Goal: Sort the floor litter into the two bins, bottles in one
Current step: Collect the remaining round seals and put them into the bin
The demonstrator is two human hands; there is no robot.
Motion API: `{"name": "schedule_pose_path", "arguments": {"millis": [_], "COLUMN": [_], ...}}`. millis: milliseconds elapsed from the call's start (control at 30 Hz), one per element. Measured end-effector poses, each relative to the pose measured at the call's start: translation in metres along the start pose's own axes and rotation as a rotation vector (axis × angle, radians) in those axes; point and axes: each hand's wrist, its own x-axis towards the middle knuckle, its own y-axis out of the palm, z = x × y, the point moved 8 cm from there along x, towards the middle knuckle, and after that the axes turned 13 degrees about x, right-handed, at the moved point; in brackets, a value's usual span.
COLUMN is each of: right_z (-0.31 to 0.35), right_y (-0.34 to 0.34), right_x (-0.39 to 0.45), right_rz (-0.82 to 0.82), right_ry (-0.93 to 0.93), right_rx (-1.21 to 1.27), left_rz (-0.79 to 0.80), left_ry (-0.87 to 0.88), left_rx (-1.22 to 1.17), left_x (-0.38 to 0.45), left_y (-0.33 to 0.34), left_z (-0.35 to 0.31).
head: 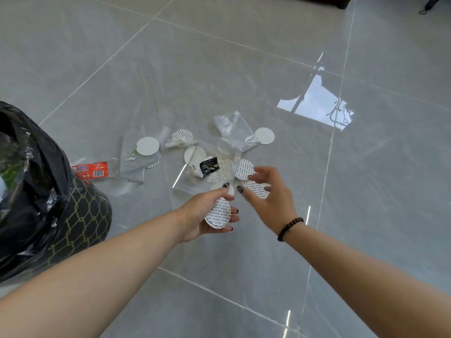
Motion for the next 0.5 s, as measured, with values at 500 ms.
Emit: {"name": "schedule_pose_path", "arguments": {"millis": [500], "right_z": [-0.037], "right_y": [0.005], "right_x": [0.01], "right_rz": [0.069], "right_ry": [0.342], "right_rx": [-0.02], "left_rz": [-0.197], "left_ry": [0.031], "left_rx": [-0.006], "left_x": [0.004], "left_y": [-0.016], "left_z": [0.011]}}
